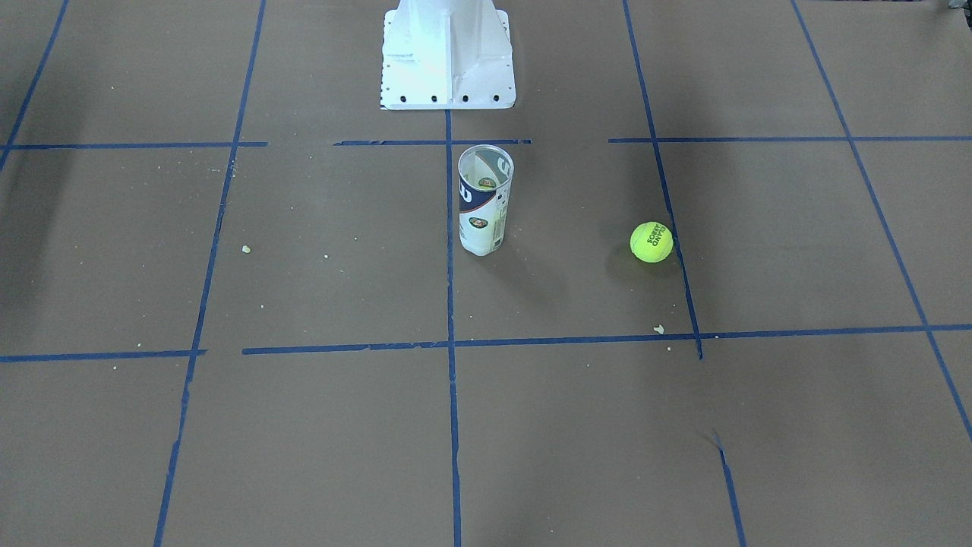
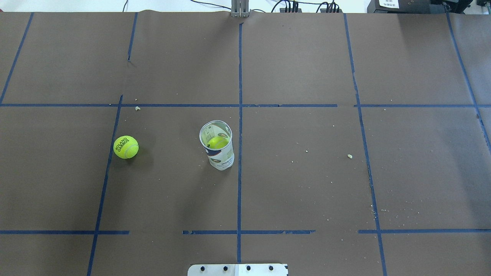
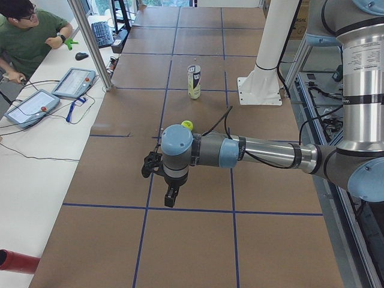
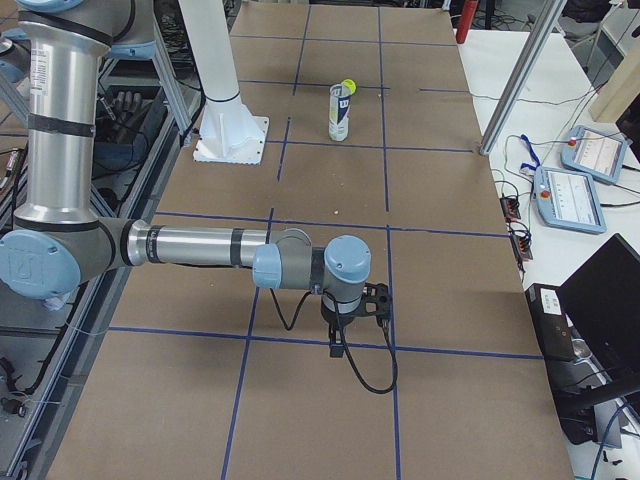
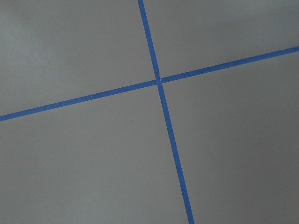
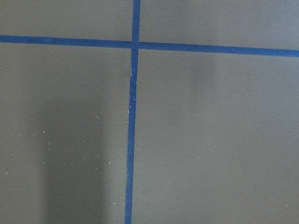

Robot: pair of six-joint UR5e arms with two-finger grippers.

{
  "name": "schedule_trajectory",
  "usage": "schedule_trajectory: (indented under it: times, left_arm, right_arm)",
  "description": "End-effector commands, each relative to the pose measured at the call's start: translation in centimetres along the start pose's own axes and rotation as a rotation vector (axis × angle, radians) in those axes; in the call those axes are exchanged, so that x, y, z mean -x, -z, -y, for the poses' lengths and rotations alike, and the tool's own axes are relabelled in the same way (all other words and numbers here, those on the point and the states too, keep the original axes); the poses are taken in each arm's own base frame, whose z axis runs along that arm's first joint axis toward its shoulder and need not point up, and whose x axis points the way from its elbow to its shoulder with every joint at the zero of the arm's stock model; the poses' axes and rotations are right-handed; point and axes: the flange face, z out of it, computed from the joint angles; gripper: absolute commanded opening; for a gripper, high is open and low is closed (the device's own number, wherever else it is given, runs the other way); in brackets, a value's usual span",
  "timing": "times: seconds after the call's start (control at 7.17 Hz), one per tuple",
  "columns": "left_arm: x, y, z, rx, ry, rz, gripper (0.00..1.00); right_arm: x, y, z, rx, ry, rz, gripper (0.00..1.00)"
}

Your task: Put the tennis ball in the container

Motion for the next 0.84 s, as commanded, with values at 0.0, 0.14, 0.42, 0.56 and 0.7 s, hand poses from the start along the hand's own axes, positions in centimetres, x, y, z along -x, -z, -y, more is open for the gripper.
schedule_trajectory:
  times: [0.0, 0.14, 0.42, 0.56, 0.7]
  left_arm:
    - [-0.4, 0.5, 0.2, -0.008, -0.008, 0.003, 1.00]
    - [-0.6, 0.8, 0.6, -0.018, -0.017, 0.007, 1.00]
    - [-1.4, 2.6, 4.8, -0.061, -0.049, 0.024, 1.00]
    - [-2.7, 4.6, 7.8, -0.105, -0.094, 0.032, 1.00]
    - [-2.3, 4.3, 9.7, -0.107, -0.095, 0.028, 1.00]
  right_arm:
    - [0.0, 0.0, 0.0, 0.000, 0.000, 0.000, 1.00]
    - [0.0, 0.0, 0.0, 0.000, 0.000, 0.000, 1.00]
    - [0.0, 0.0, 0.1, -0.001, 0.001, 0.000, 1.00]
    - [0.0, 0.0, 0.0, 0.000, 0.000, 0.000, 1.00]
    - [0.0, 0.0, 0.0, 0.000, 0.000, 0.000, 1.00]
